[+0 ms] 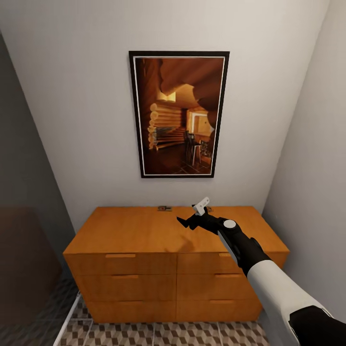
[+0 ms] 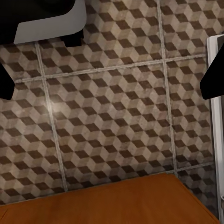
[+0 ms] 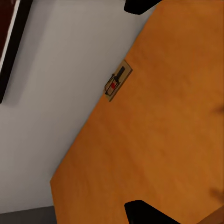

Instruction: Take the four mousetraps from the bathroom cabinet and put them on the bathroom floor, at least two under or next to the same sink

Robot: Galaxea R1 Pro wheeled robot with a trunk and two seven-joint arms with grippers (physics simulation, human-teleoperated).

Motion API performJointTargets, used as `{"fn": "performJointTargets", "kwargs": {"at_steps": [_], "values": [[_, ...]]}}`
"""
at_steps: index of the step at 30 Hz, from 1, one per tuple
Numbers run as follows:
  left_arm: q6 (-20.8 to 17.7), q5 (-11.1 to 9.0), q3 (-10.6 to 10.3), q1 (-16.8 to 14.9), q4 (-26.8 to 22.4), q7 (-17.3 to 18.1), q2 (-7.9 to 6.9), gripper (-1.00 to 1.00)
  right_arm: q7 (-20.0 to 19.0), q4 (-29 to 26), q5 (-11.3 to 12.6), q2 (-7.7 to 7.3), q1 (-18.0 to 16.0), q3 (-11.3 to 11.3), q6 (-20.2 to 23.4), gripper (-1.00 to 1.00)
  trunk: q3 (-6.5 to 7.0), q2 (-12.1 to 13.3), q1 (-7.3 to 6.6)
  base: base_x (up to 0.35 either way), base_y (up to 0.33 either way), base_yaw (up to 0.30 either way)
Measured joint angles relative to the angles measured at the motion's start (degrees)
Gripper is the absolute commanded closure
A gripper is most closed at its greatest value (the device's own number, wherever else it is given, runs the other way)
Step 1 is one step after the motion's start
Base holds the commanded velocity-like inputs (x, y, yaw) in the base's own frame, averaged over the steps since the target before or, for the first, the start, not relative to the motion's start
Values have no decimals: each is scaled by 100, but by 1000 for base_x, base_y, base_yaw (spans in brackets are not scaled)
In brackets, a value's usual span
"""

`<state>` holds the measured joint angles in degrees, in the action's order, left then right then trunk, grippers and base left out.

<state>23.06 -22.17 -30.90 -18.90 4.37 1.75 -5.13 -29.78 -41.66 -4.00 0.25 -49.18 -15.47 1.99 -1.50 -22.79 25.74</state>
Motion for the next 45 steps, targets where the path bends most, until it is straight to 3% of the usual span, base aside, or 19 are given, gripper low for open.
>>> {"fn": "performJointTargets", "kwargs": {"at_steps": [19,31,45], "values": [[1,0,0,0,0,0,0,-100,-4,0,1,0,0,0,0,-100,0,0,-1,197,125,0],[0,-1,0,0,0,0,0,-100,4,1,0,3,0,0,0,-100,0,0,0,24,14,26],[0,-2,0,1,-1,0,0,-100,17,90,-2,9,-1,-1,0,-100,0,1,1,1,0,178]]}}
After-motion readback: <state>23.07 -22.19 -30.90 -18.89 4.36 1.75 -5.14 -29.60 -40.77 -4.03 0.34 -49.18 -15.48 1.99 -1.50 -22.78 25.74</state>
